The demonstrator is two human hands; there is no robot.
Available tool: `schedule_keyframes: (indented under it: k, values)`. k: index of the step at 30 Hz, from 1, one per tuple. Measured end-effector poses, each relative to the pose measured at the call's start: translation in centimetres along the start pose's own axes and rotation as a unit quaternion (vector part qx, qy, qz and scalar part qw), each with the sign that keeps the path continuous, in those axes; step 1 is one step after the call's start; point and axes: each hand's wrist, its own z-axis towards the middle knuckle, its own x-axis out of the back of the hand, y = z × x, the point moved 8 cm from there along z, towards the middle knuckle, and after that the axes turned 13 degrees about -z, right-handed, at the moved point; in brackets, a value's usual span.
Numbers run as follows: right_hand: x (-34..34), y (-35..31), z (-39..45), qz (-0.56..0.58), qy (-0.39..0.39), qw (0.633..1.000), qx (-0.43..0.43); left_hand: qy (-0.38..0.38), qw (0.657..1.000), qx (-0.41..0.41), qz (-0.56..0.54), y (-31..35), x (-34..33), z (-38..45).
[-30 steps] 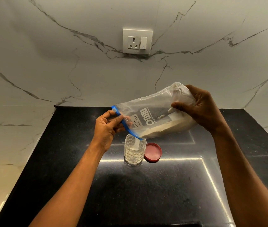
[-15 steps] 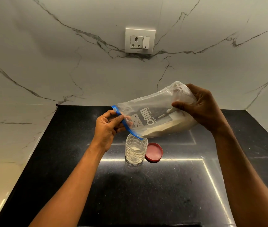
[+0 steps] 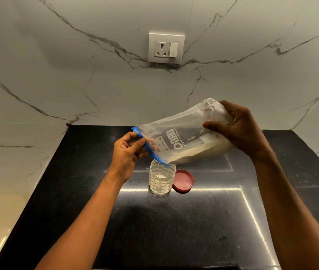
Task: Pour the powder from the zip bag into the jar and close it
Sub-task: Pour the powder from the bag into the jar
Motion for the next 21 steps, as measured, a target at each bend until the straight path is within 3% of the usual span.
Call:
schedule_keyframes:
  k: [21]
  values:
    - [-0.38,0.15,-0.02,0.013,-0.015,1.000,0.015,0.002,1.000,0.004,-0.011,0.04,0.28,-0.31]
